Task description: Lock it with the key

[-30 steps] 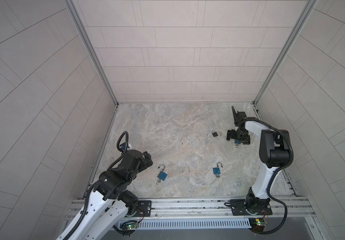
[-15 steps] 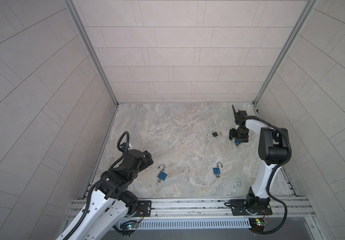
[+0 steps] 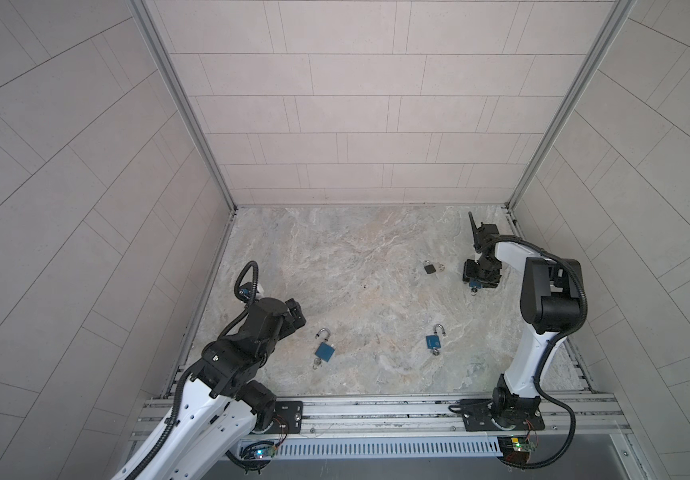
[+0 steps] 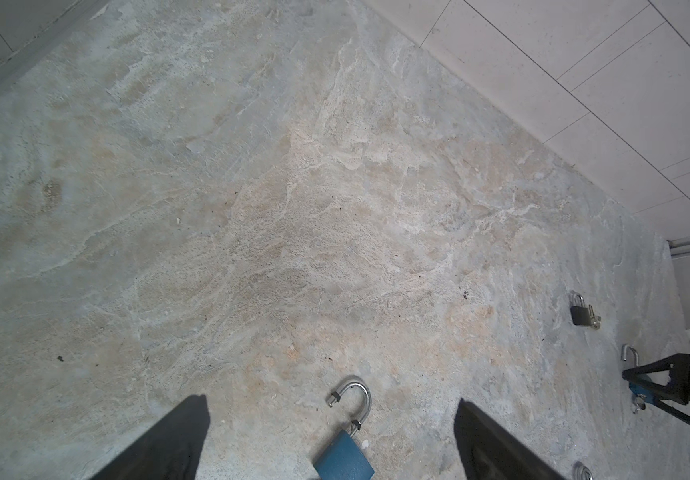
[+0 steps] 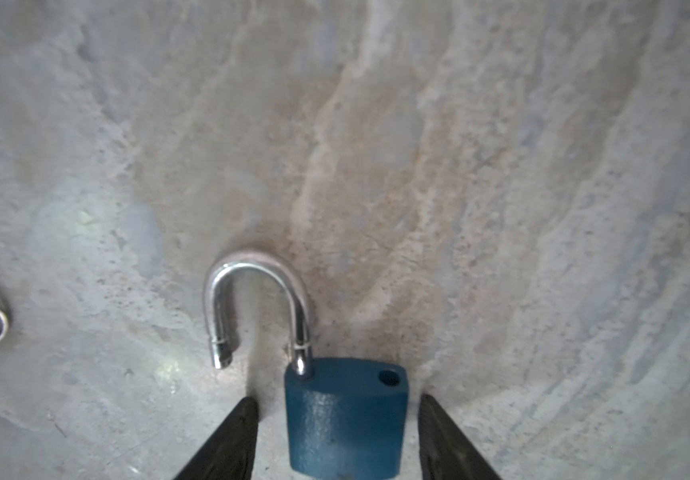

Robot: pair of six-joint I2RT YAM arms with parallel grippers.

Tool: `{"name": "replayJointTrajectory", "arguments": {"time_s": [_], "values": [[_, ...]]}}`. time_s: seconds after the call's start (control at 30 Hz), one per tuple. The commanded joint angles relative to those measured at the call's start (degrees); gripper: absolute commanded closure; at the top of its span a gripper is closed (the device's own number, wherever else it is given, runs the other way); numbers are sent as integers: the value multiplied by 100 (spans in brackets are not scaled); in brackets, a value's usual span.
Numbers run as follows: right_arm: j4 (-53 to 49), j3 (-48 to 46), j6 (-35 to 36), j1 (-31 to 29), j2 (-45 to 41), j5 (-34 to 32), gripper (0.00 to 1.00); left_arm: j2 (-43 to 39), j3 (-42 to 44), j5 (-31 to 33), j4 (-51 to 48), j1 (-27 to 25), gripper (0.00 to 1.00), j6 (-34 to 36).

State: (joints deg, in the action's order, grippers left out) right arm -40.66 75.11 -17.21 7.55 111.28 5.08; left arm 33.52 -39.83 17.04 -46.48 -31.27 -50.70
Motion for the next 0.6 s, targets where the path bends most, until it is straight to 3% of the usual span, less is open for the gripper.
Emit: {"name": "replayJointTrajectory", "arguments": {"time_s": [0.0, 0.3, 0.57], "values": [[-310, -260, -19, 105, 113, -176, 46, 41, -137, 153, 128, 7, 0, 95], [-312, -153, 73, 124, 148, -110, 50, 41, -184, -32, 104, 11, 0, 121], [-349, -128, 111, 123, 184, 82, 74, 66, -358, -90, 1, 15, 0, 215]]}}
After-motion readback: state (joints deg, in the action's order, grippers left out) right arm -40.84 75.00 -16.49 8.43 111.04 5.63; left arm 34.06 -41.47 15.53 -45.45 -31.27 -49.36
